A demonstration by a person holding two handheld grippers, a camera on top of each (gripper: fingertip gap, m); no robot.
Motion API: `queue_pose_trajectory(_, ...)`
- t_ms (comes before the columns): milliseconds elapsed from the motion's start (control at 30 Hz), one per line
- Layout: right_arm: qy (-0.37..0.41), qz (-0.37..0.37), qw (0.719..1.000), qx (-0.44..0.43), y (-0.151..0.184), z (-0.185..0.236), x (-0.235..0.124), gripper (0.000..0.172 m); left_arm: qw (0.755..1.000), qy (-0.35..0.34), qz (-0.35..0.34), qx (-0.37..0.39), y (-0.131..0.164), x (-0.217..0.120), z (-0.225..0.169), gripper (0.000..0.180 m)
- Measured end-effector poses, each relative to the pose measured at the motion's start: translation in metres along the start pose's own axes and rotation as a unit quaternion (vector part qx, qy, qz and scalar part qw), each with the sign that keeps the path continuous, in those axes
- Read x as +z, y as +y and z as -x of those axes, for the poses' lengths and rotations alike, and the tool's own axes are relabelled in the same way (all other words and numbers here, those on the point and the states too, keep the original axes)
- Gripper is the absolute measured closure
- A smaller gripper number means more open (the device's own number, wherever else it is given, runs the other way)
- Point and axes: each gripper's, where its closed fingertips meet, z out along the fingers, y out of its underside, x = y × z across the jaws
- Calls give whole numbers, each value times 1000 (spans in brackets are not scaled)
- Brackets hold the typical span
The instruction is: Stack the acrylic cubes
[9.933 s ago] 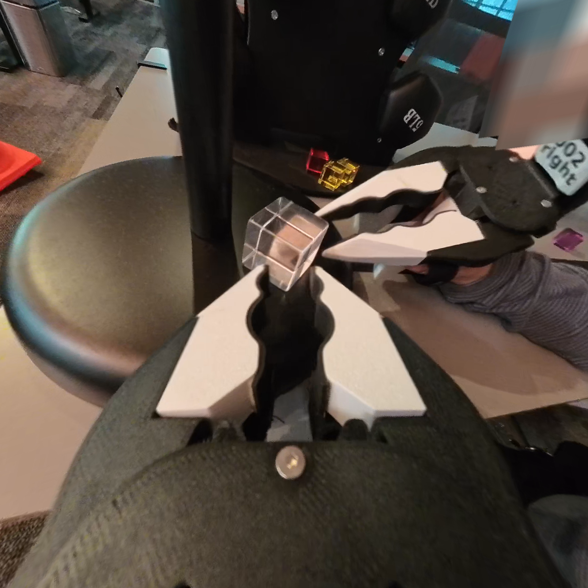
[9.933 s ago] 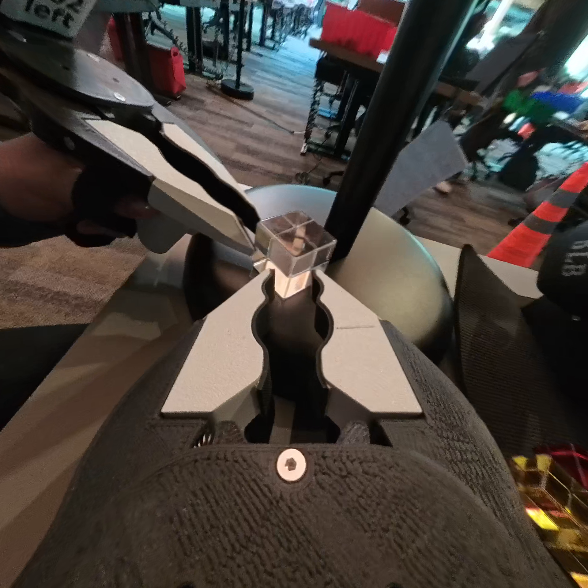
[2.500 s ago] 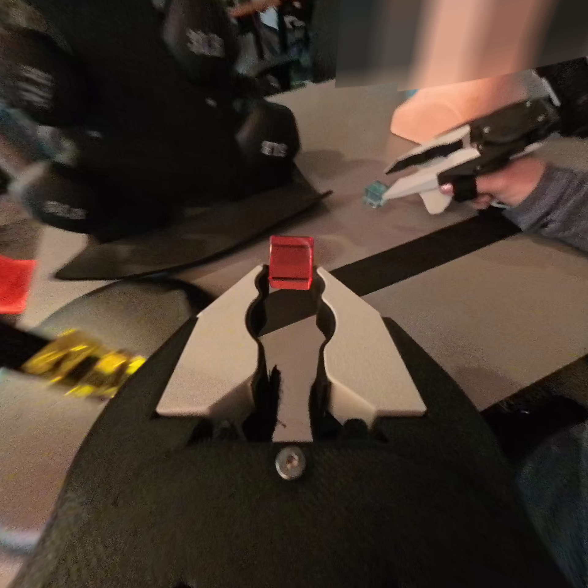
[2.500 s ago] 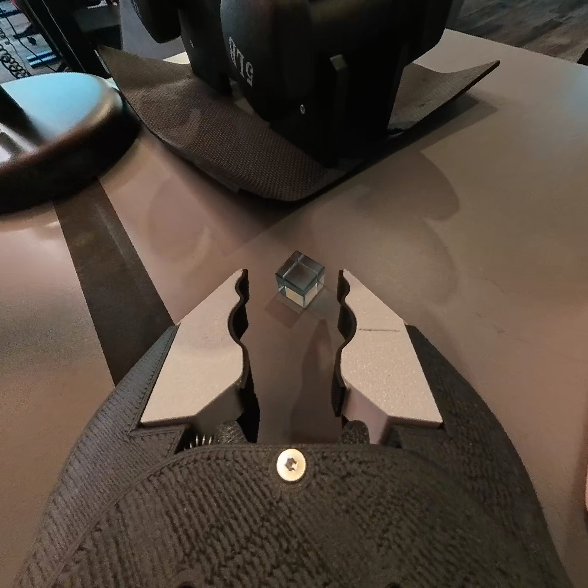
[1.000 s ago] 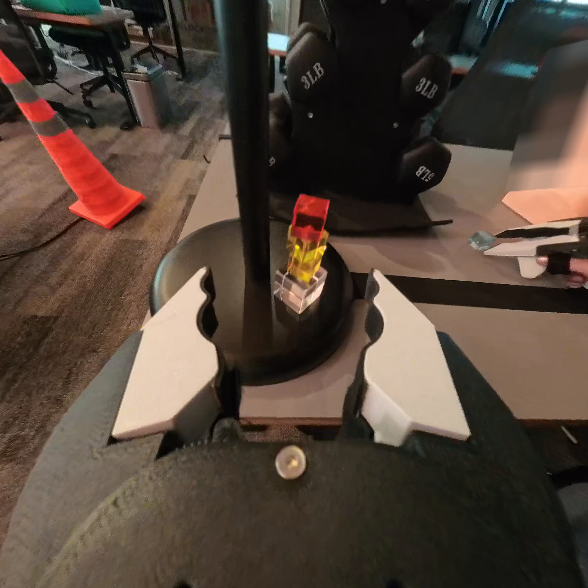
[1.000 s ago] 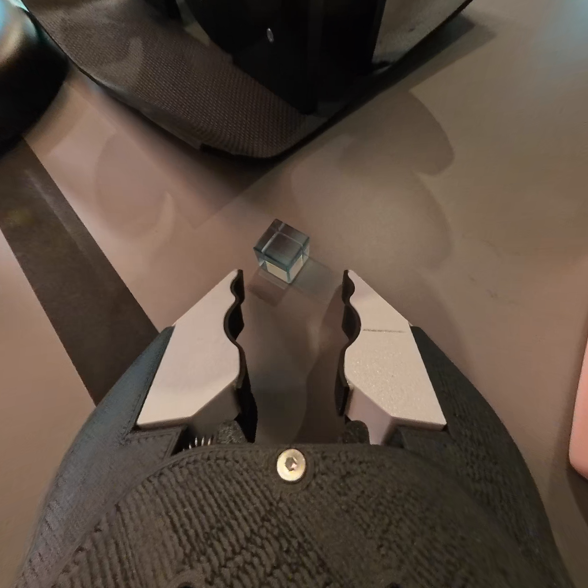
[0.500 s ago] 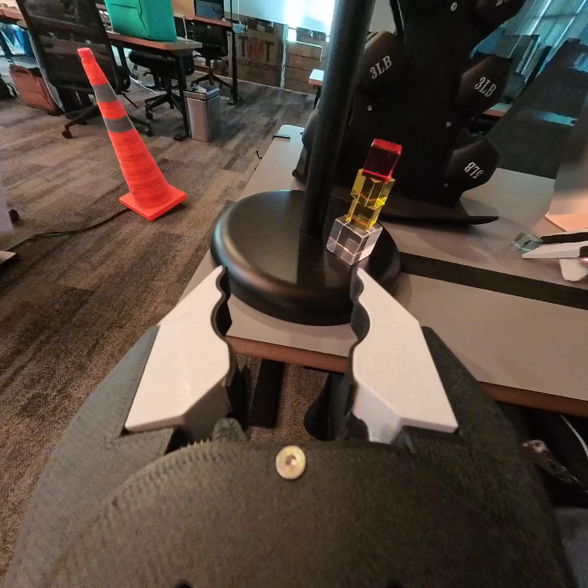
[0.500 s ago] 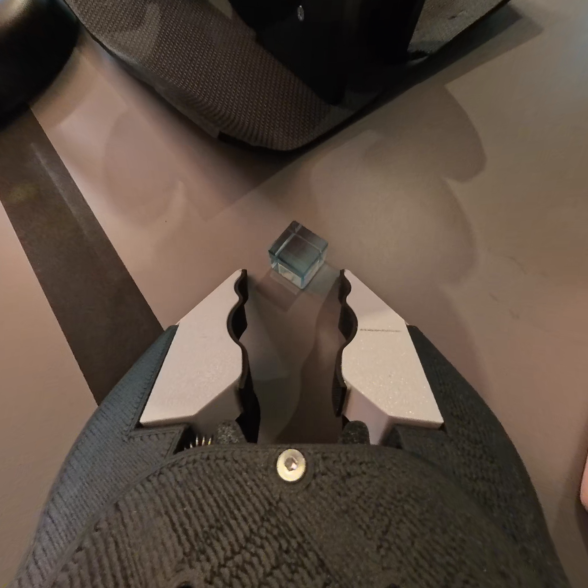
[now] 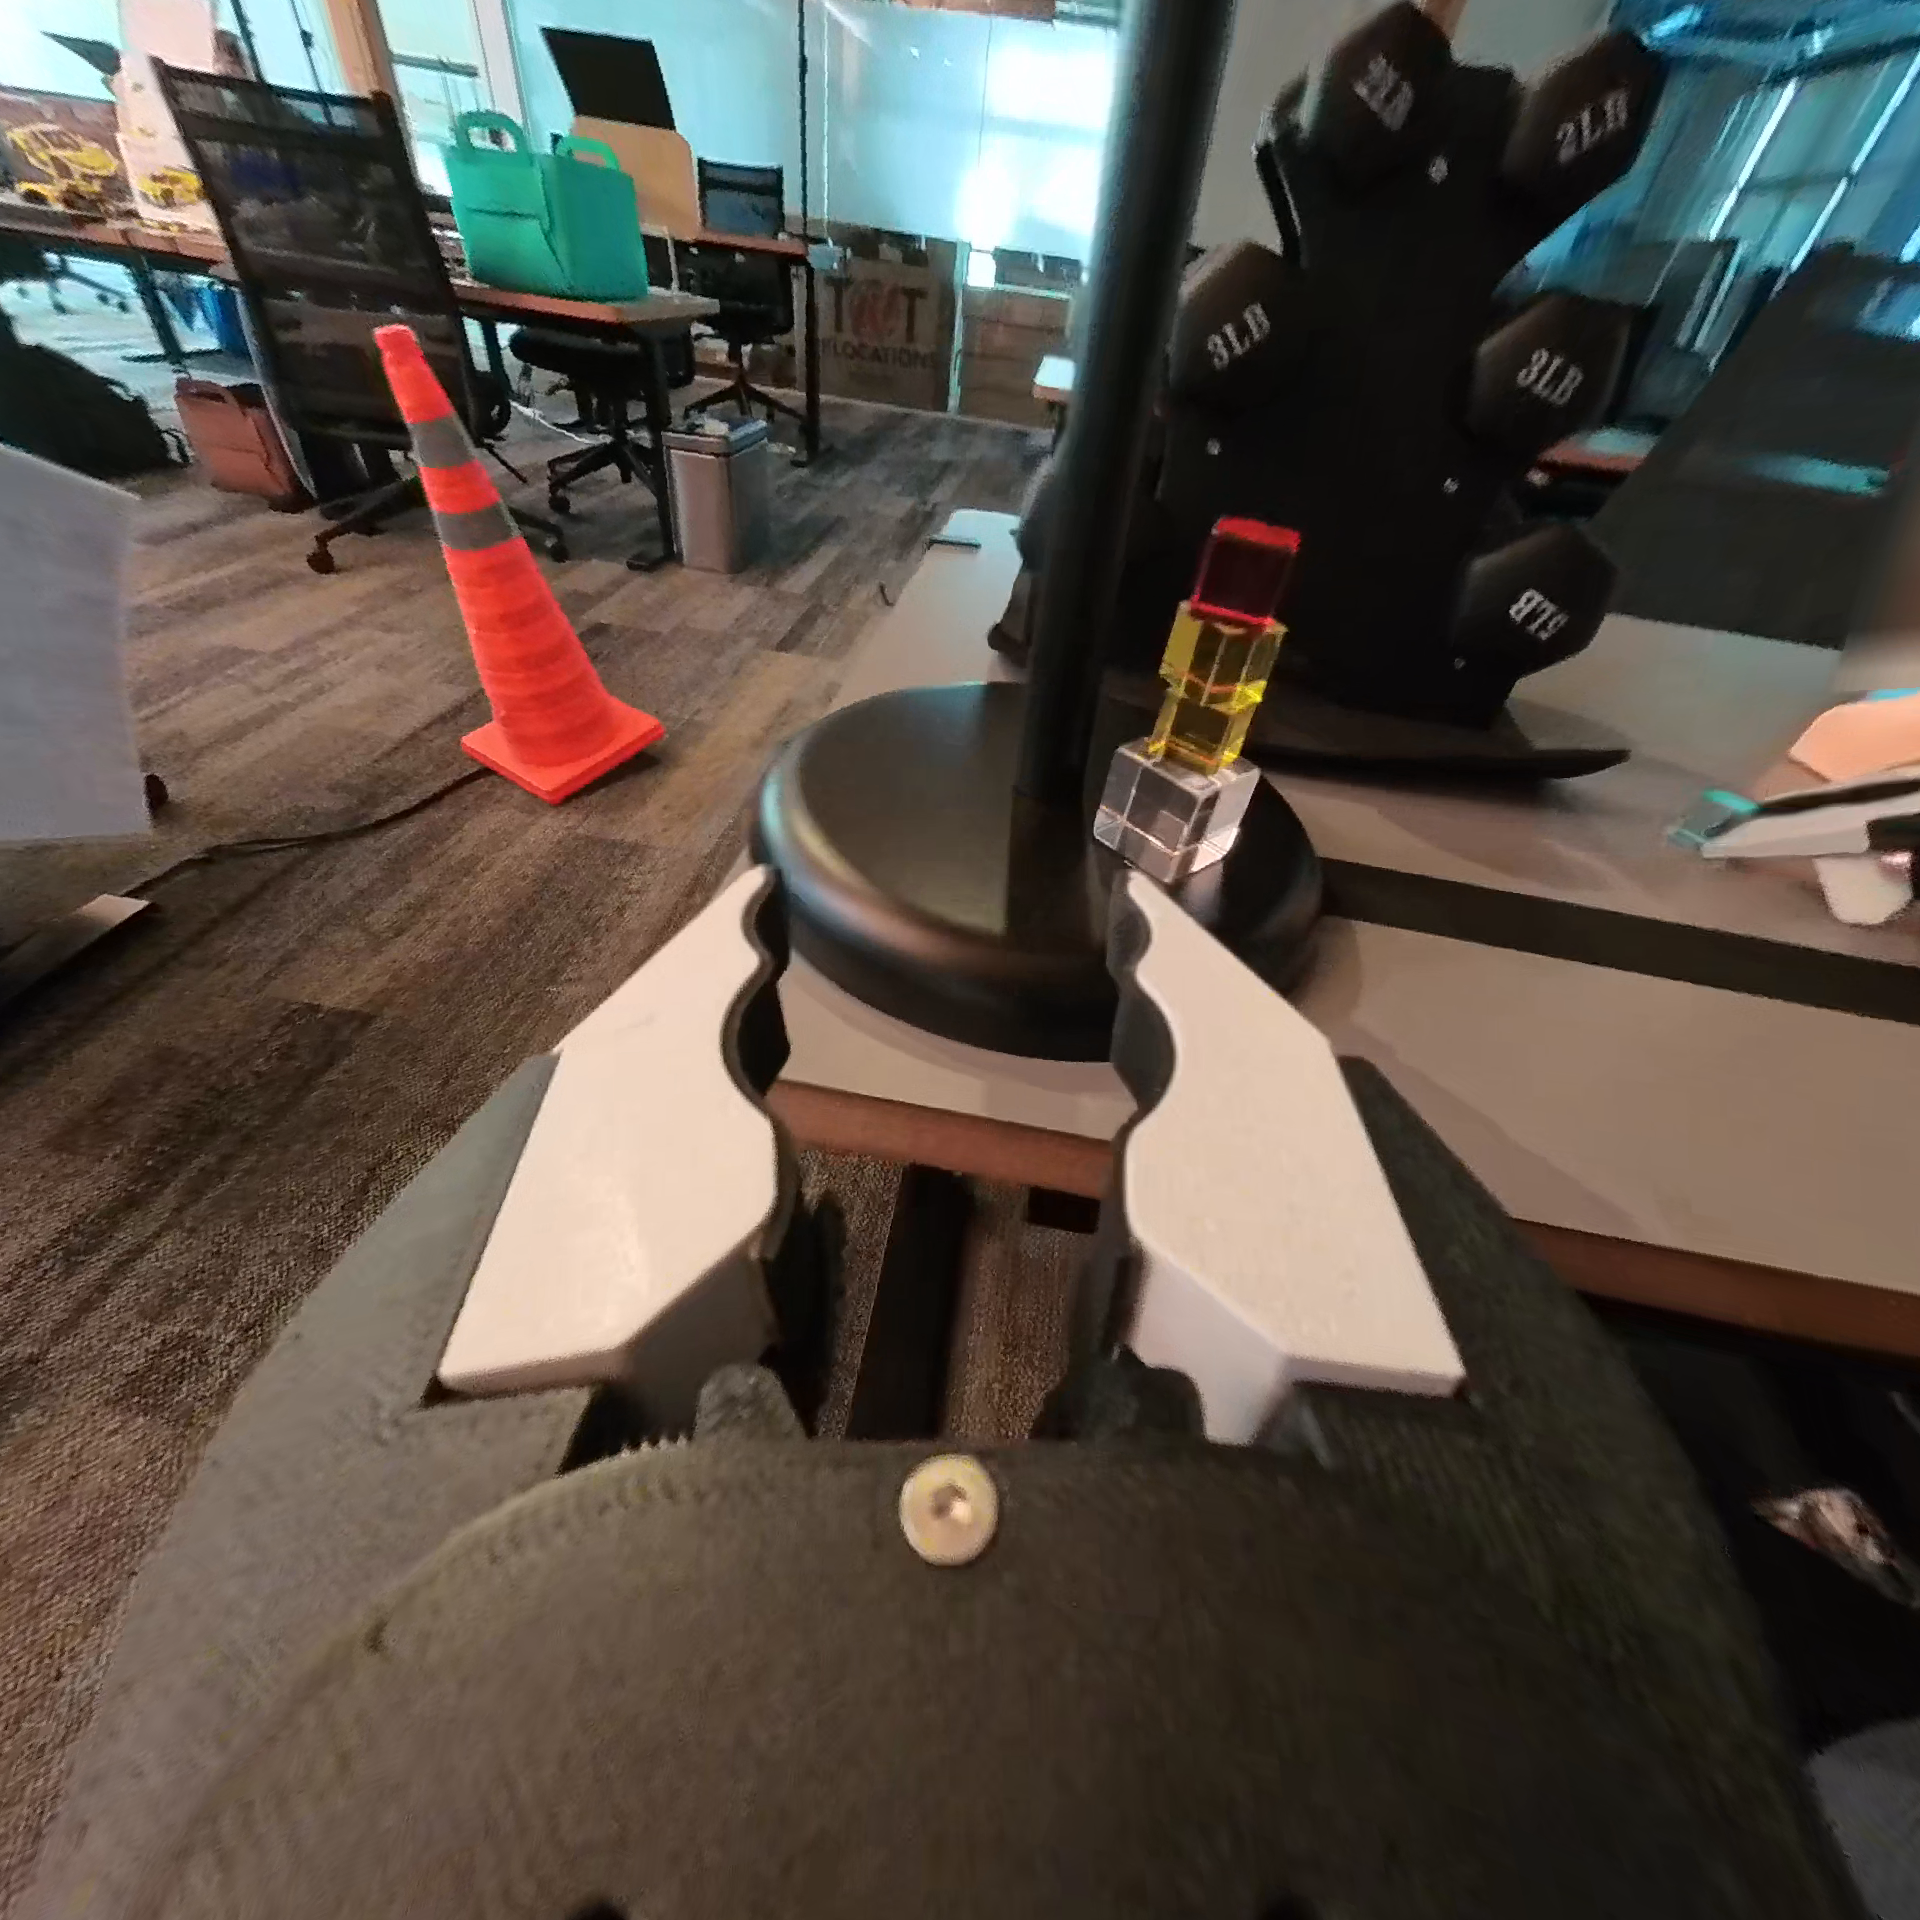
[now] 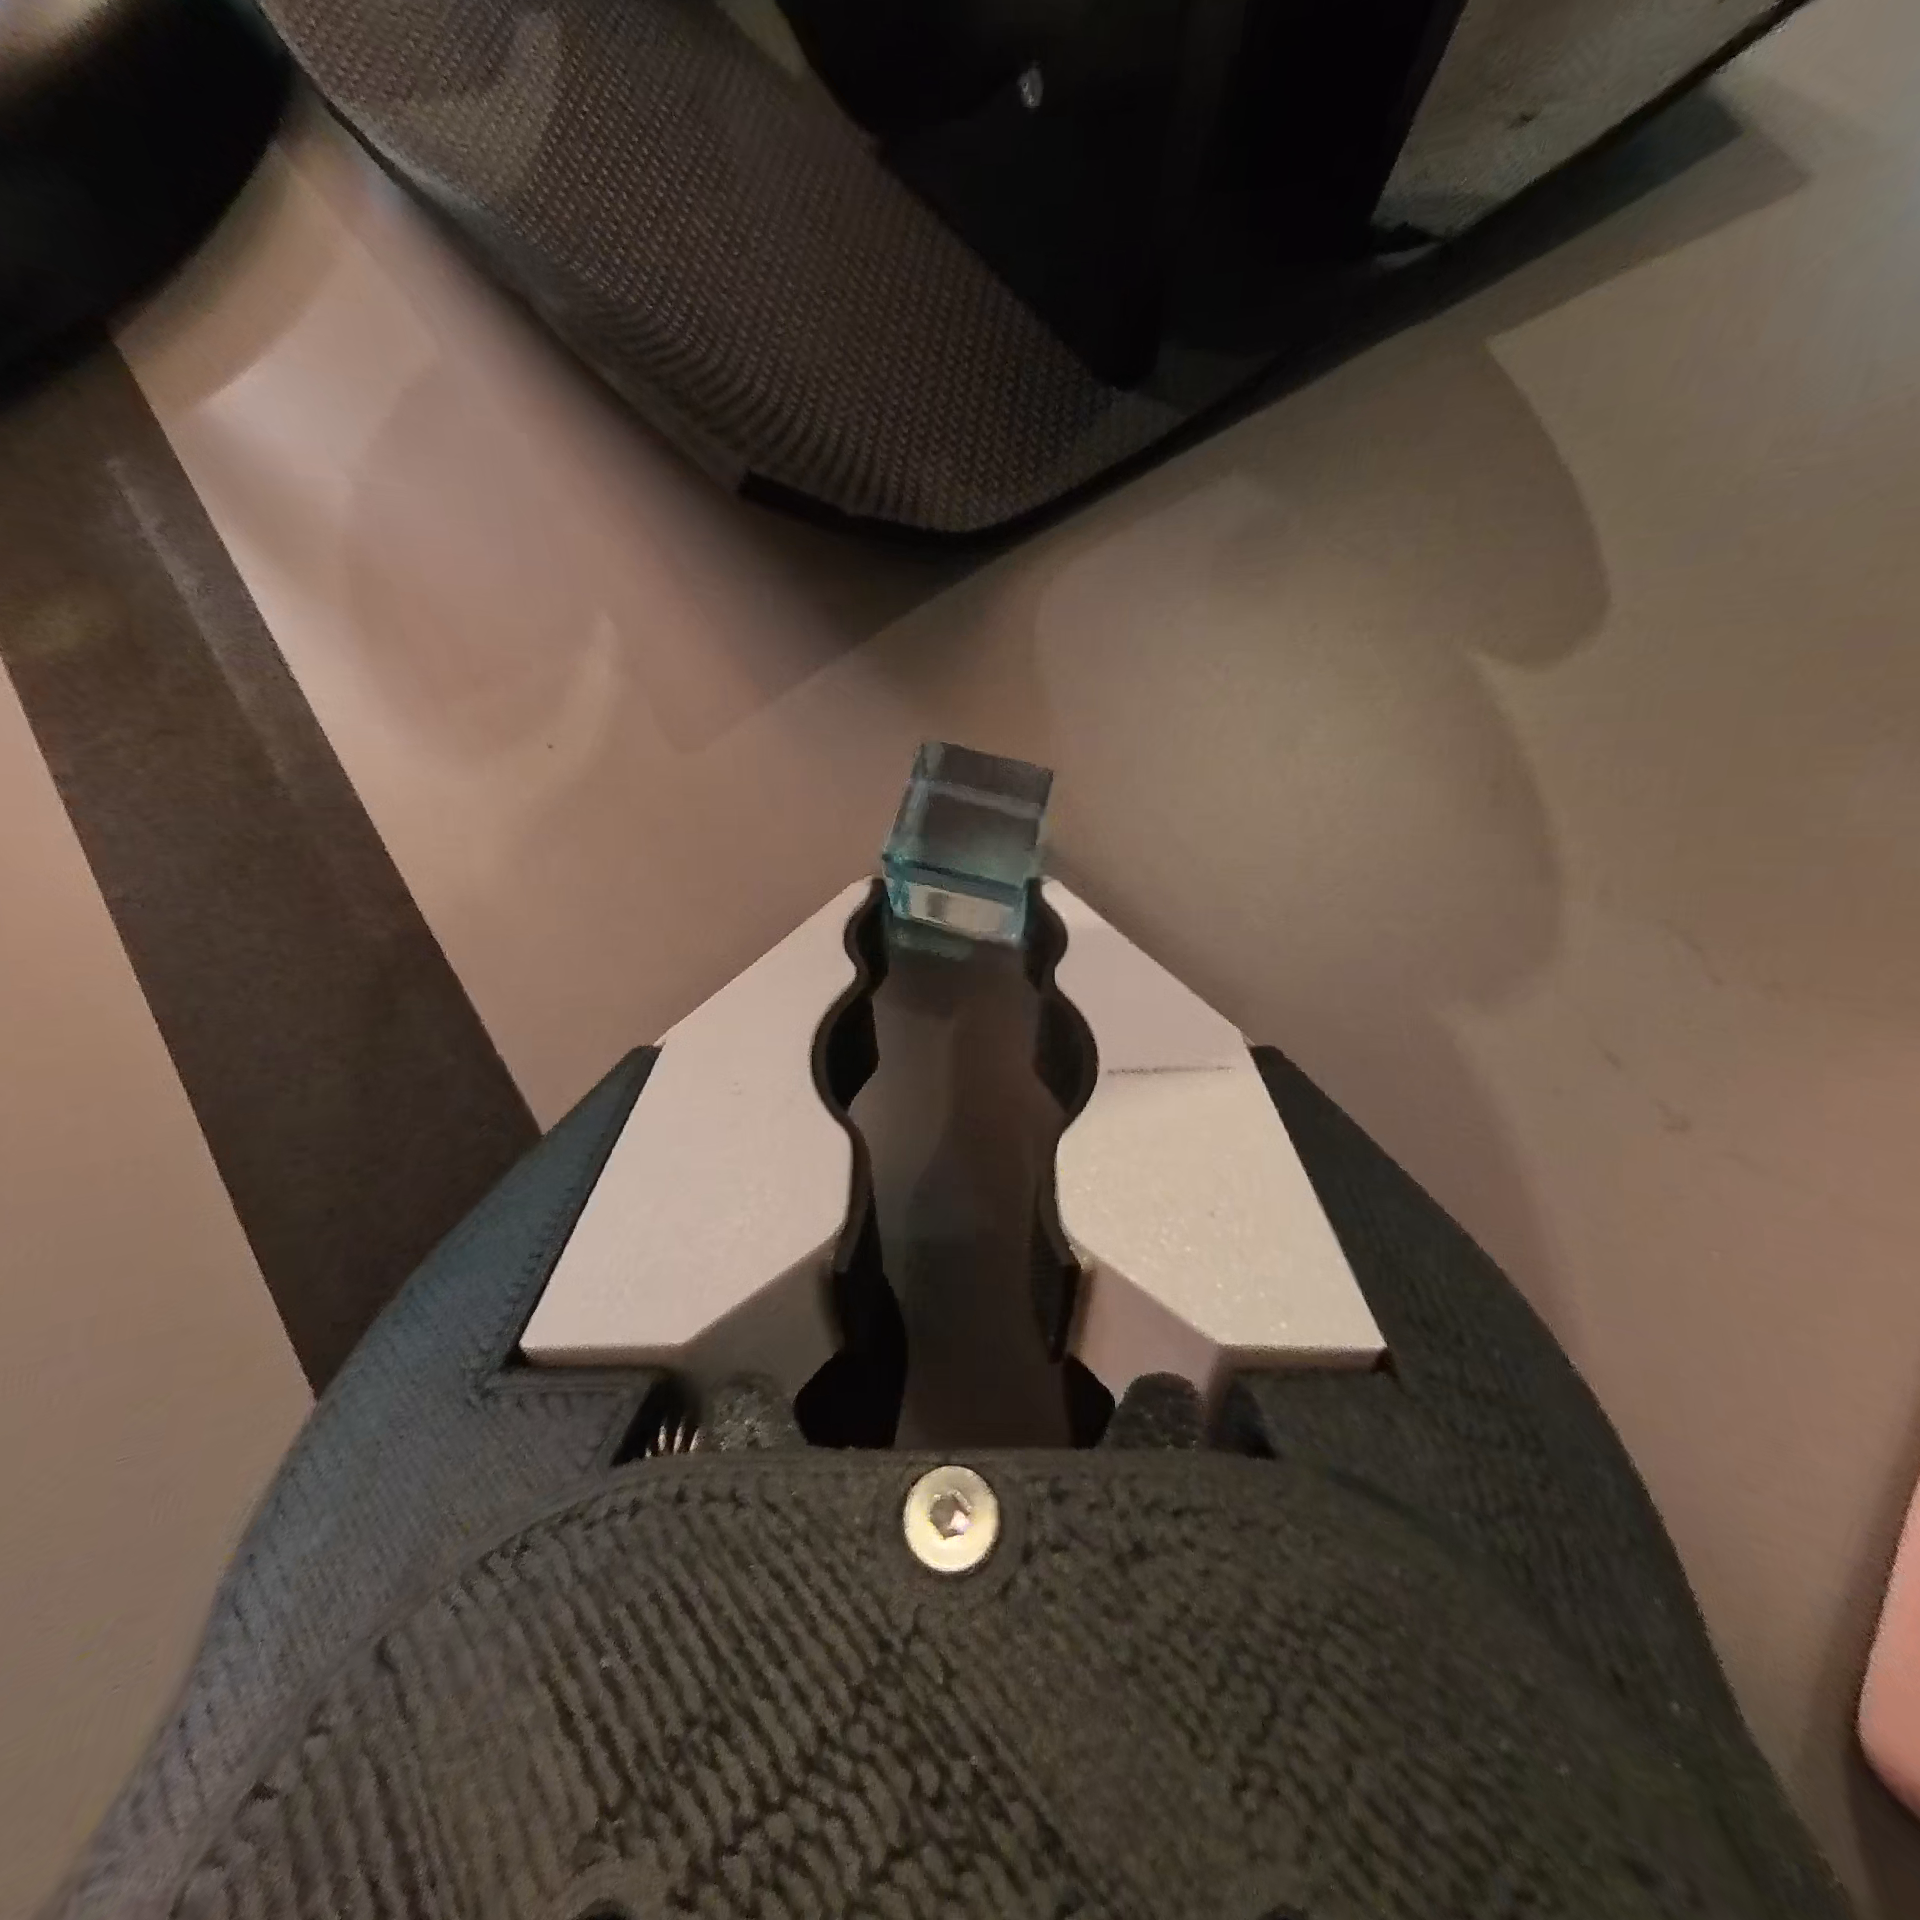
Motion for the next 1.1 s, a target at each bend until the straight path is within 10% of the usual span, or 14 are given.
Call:
queue_pose_trajectory(533, -293, -149, 905, -269, -208, 286, -5, 148, 998, 14, -6, -56, 10, -22, 11, 122)
queue_pose_trajectory(1100, -329, -51, 902, -274, -222, 310, 28, 147, 997, 16, -13, -71, 13, -28, 17, 122)
